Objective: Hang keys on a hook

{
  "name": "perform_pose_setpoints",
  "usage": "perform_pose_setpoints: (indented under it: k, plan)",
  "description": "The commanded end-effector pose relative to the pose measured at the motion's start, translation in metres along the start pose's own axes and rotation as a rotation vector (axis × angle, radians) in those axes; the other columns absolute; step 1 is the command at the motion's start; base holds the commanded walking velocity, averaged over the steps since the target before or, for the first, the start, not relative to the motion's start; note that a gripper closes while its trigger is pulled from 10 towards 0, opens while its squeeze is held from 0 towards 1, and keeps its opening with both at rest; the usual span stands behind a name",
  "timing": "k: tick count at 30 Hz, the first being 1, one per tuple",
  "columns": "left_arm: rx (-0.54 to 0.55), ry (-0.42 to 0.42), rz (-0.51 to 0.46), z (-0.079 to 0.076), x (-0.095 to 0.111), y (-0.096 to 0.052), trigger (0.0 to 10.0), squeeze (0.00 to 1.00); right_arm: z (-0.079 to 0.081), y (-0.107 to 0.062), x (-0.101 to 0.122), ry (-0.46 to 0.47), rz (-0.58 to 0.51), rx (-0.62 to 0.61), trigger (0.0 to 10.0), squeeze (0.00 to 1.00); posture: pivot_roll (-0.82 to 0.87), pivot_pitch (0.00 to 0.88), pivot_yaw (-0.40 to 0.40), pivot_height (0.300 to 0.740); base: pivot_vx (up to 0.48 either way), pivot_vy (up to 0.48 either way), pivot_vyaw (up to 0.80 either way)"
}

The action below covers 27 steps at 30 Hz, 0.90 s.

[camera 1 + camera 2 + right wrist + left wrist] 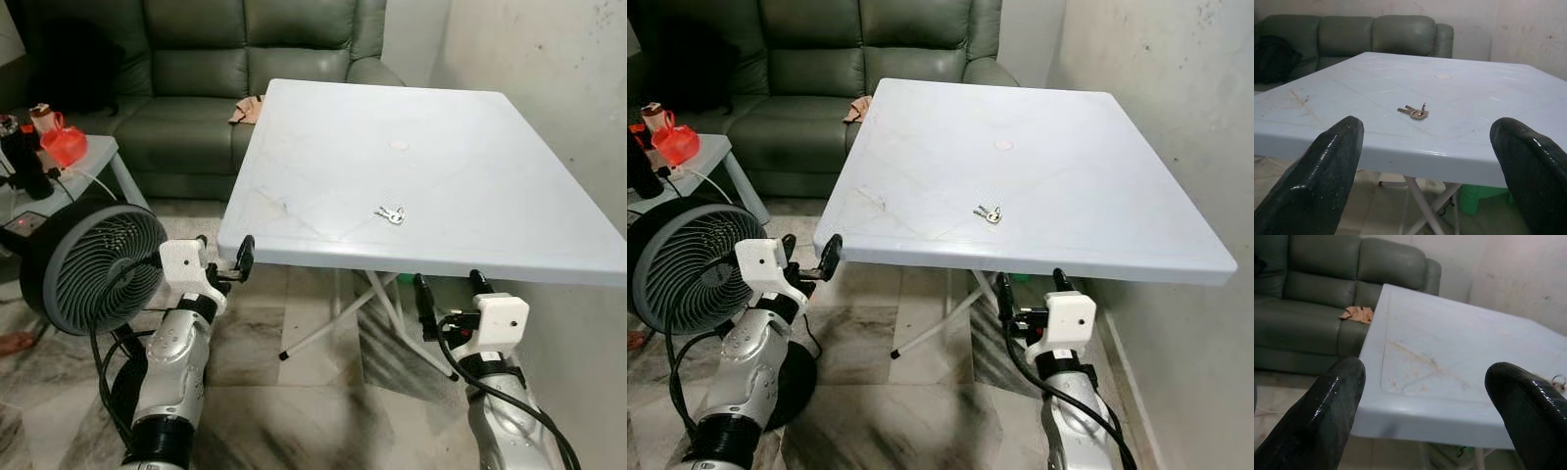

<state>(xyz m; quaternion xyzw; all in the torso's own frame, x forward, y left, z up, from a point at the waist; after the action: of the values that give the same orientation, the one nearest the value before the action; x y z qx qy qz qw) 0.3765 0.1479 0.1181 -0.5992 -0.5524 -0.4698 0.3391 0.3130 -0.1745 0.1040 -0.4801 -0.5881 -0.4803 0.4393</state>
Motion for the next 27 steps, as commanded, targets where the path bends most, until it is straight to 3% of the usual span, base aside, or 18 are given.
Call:
perform_pose_setpoints:
  k: [1,9,27]
  plan:
    - [-0.011,0.006,0.014,-0.001,0.003,-0.001,10.0,0.0,0.0,0.0,0.005,-0.005,0.0,0.007,10.0,0.0,-0.01,0.0,-0.012,0.74,0.0,0.0,0.0]
    - [-0.021,0.012,0.034,-0.003,0.004,-0.002,10.0,0.0,0.002,0.005,0.014,-0.009,-0.001,0.019,10.0,0.0,-0.01,0.0,-0.014,0.74,0.03,0.0,0.0]
    - [-0.047,0.023,0.054,-0.013,0.004,0.005,10.0,0.0,0.009,0.01,0.02,-0.016,-0.003,0.059,10.0,0.0,-0.01,0.0,-0.009,0.74,0.343,0.0,0.0]
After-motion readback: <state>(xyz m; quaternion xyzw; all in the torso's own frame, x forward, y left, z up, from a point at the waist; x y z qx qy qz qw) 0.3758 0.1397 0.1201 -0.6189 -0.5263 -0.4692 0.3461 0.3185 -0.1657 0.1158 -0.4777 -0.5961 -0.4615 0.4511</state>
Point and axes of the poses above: a point about 5 cm out from each wrist's last joint towards the gripper, its own y axis pointing out of the wrist towards the gripper, its own x axis along the axis of the wrist's last joint, z = x × y, the point moved 6 cm from there along y, pointing out of the wrist towards the gripper, and after that the axes turned 8 degrees about -y, right-handed, at the moved point
